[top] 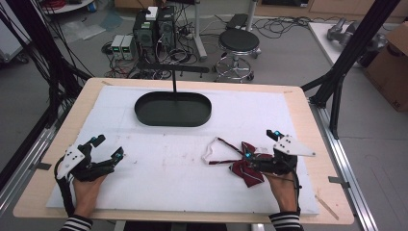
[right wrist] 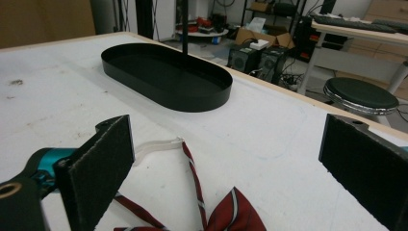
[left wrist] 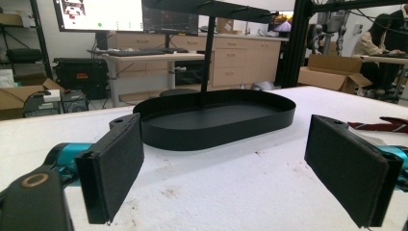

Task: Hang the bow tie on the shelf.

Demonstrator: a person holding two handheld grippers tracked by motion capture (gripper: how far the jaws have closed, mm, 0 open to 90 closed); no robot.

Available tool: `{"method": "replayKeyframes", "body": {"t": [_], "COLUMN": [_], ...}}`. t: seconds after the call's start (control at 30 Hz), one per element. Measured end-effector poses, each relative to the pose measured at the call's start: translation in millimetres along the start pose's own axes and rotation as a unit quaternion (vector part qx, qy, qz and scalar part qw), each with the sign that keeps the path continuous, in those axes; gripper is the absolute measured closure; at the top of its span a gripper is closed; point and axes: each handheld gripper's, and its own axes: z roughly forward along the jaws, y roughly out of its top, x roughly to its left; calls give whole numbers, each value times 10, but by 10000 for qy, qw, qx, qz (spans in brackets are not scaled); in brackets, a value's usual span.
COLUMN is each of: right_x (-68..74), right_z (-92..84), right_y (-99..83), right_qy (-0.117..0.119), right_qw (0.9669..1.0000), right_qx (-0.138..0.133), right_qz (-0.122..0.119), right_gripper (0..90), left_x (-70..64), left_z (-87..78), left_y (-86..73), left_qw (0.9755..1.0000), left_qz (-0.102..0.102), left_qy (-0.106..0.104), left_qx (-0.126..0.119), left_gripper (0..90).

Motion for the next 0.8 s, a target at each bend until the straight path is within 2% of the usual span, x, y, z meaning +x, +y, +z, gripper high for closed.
{"method": "replayKeyframes", "body": {"t": [0.27,0.33,0.37,0.43,0.47,0.53,0.6,0.73,0.77,0.8], "right_x": [-2,-1,10,21,46,61,65,42,42,40], "right_z": [208,241,326,357,461,557,623,740,740,779], "right_y": [257,278,310,317,328,332,335,363,363,380], "right_qy": [290,342,496,524,550,563,602,659,659,789], "right_qw": [9985,9980,9967,9961,9943,9919,9894,9842,9842,9806], "right_qx": [430,509,631,697,894,1107,1268,1597,1597,1735], "right_qz": [-201,-168,-106,-108,-208,-281,-370,-389,-389,-453], "right_gripper": [42,42,42,42,42,42,42,49,49,61], "left_x": [3,4,3,2,4,4,4,5,5,5], "left_z": [-1,-1,0,0,0,-1,-1,-1,-1,-1], "left_y": [0,1,1,0,0,0,0,1,1,1], "left_qw": [10000,10000,10000,10000,10000,10000,10000,10000,10000,10000], "left_qz": [1,-3,-16,-21,-15,-24,-26,-33,-34,-32], "left_qy": [3,2,7,13,6,10,9,11,10,10], "left_qx": [4,6,-2,-3,-3,2,1,1,-1,1], "left_gripper": [141,141,141,141,141,141,141,141,141,141]}}
